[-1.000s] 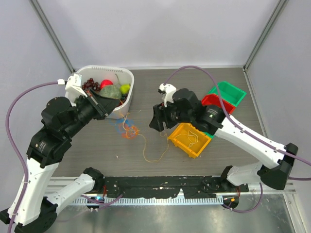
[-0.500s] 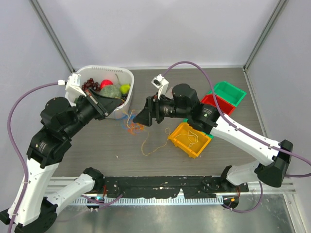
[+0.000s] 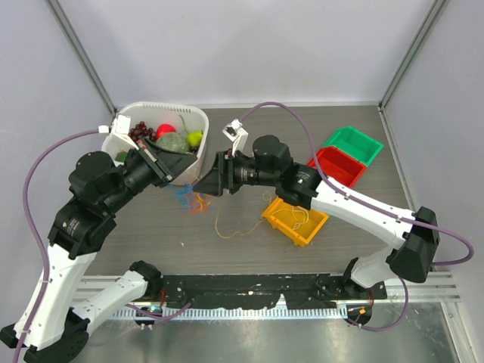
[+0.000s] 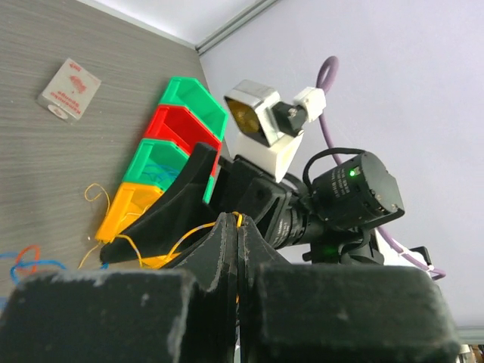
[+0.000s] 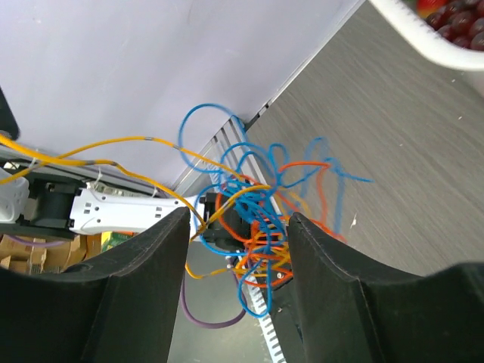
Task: Untangle the cables
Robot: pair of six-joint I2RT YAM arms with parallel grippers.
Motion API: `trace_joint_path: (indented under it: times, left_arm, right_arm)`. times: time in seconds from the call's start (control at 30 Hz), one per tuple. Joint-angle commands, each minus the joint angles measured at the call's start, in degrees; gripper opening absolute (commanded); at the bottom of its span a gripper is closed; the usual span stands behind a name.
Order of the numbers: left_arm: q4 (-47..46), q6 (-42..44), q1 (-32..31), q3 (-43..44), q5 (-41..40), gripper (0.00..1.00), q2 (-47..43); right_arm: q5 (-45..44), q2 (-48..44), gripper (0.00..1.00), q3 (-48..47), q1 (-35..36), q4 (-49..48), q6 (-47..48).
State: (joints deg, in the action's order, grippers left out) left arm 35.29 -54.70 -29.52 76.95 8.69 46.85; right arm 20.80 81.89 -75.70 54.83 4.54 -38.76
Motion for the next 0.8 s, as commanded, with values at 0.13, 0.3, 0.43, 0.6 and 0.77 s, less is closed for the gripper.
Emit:
trace_joint_path:
  times: [0.13,0.3,0.43,0.6,0.77]
  left_arm:
    - [-4.2,-1.7,0.2,-0.4,1.9,0.0,-0.7]
    - [-5.1,-2.5,0.2,-0.3,3.0,0.0,-0.1]
    - [-5.0,-1.9,0.2,0.0,3.1,0.0,0.0]
    - [-4.1,-0.9,0.2,-0.1,2.1,0.0,-0.1]
    - [-3.7,-0.1,0.2,-0.3,2.6,0.0,0.5]
  right_arm:
    - [-6.4,0.6,0.6,-3.0,1.8,-0.3,-0.3]
    - [-13.5,0.9,0.47,-3.6,1.8,2.3,-0.3]
    - [-12.8,0.5,0.5,-4.1,1.8,2.3,1.8]
    - [-6.0,-3.5,0.67,-3.5,0.1,4.6,6.2]
    - [4.0,-9.5,0.68,-0.6,-7.9,5.1,3.1]
